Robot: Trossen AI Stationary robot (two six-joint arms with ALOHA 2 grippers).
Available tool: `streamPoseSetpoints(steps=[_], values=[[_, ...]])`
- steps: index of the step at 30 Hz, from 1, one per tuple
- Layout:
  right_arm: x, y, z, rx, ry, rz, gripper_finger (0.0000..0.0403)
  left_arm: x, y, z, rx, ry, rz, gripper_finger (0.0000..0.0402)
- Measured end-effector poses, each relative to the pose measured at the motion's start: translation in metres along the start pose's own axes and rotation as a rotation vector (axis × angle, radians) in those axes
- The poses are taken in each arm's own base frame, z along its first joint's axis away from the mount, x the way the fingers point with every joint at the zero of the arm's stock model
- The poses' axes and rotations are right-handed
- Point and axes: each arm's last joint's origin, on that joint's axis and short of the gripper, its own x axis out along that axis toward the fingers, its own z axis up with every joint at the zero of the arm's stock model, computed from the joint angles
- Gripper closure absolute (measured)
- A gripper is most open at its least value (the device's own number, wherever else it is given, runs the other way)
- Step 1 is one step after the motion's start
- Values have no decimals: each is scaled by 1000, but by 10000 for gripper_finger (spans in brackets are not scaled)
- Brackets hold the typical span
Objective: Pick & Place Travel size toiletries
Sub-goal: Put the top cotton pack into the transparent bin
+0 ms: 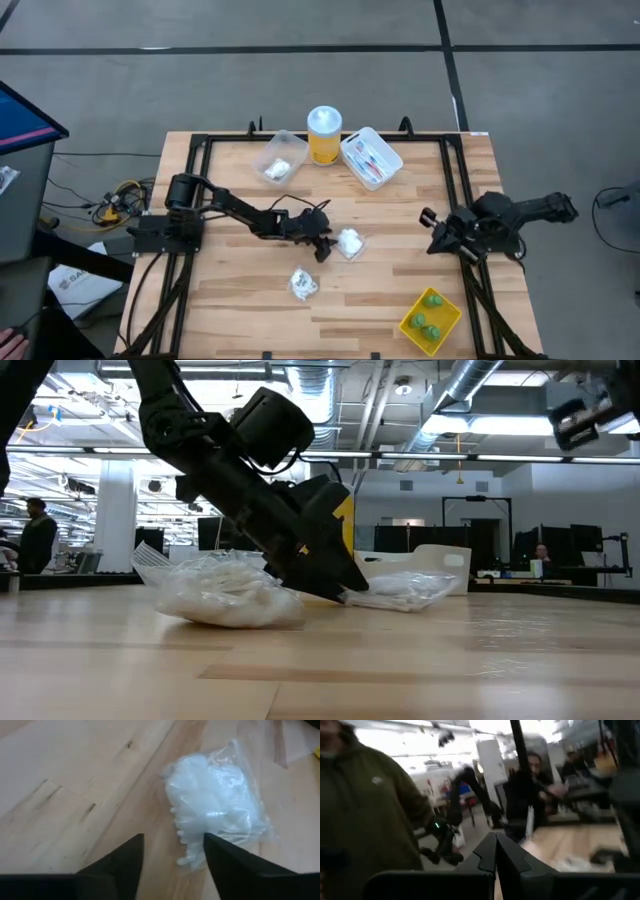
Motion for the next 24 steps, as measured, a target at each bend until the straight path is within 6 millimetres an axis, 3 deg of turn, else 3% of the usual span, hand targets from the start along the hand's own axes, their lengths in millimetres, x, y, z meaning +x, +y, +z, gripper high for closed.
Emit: streamPoseSetpoints(steps=[10,17,24], values=[[0,-2,-5,45,40,-40,403,-1,-5,-4,36,40,-56,389],[0,-3,-6,35,45,-70,403,-14,-11,13,13,-16,-72,401],[-1,-7,-16,43,141,-103,403,-59,-19,56,-2,-220,25,401]])
